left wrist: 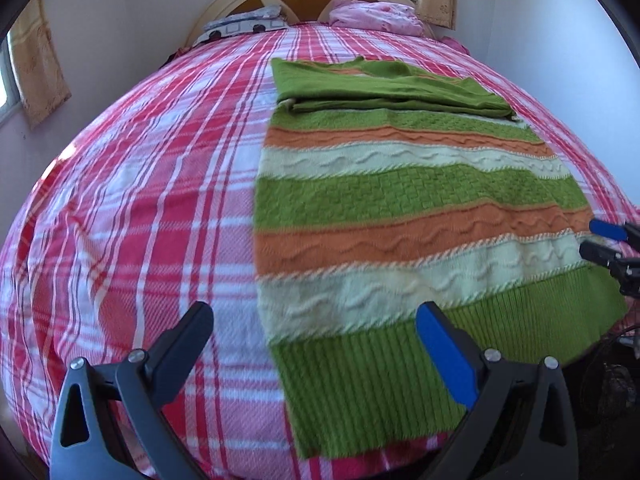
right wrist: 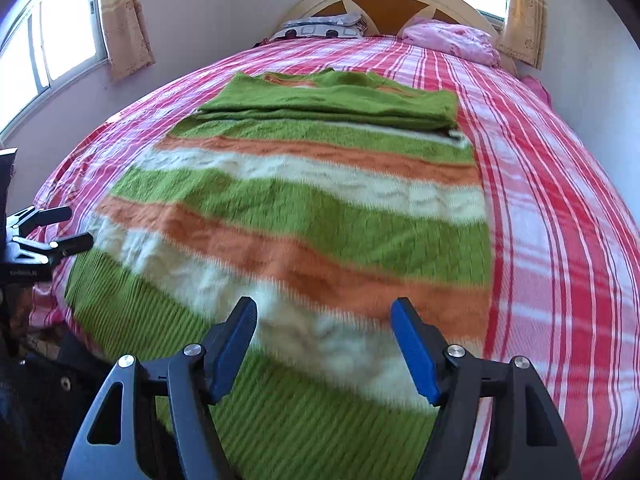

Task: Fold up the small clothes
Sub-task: 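Move both open grippers to the ribbed green hem of the sweater, then grasp the ribbed hem with both grippers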

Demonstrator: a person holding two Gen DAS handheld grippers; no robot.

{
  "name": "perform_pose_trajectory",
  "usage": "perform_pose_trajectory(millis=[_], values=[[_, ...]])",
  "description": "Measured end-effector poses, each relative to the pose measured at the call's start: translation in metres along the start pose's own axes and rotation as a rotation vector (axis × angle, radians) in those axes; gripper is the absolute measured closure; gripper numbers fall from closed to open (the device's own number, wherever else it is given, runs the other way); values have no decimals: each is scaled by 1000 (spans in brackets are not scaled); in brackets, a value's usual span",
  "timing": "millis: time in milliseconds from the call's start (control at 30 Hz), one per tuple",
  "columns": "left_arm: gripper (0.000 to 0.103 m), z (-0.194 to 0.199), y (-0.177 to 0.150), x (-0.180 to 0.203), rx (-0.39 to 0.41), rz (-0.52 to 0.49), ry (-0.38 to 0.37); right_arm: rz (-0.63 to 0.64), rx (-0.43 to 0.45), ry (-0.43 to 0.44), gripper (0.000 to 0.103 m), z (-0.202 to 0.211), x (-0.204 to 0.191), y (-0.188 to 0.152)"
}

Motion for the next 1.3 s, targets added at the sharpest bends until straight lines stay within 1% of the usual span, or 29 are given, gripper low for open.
perform_pose_trajectory(millis=[100,167,233,267,367,433,500,667,733,767,833,867,1067,1167,1300], values=[[1,8,-8,-15,2,60,8,-17,-3,-23,33,6,7,-10],[6,11,-15,-21,-3,90,11,-37,-5,-45,33,11,13,-17],[16,12,-24,-26,-20,127,-14,-55,-6,-43,33,17,19,-23],[18,12,-27,-27,-27,135,-19,-58,-5,-44,33,19,20,-26],[29,11,-38,-27,-45,162,-60,-63,1,-53,33,25,25,-34],[41,7,-42,-27,-62,182,-95,-69,2,-56,33,26,28,-36],[49,3,-45,-25,-71,196,-135,-77,0,-62,33,26,30,-38],[51,4,-47,-26,-55,207,-166,-94,9,-61,33,27,35,-39],[58,4,-48,-25,-53,211,-193,-100,3,-49,33,25,35,-40],[59,4,-49,-23,-54,200,-211,-106,-4,-44,33,24,36,-41],[64,2,-49,-19,-50,181,-212,-111,-11,-41,33,23,36,-42],[64,2,-48,-19,-44,180,-215,-111,-13,-42,33,23,36,-43],[64,-1,-45,-26,-19,181,-228,-141,-19,-29,33,28,48,-49],[64,-2,-45,-26,-9,172,-236,-176,-40,-15,33,27,56,-54],[64,-2,-44,-27,-7,170,-266,-192,-53,1,33,27,60,-59]])
Point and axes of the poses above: each gripper's, at about its wrist camera, not at the fingertips, and z roughly against the way its jaws point, x to its right, y to its top, the point moved 1 cm from there along -z, roughly the way its jaws point, and after that the axes turned 14 degrees about -y, right-handed, at the moved point
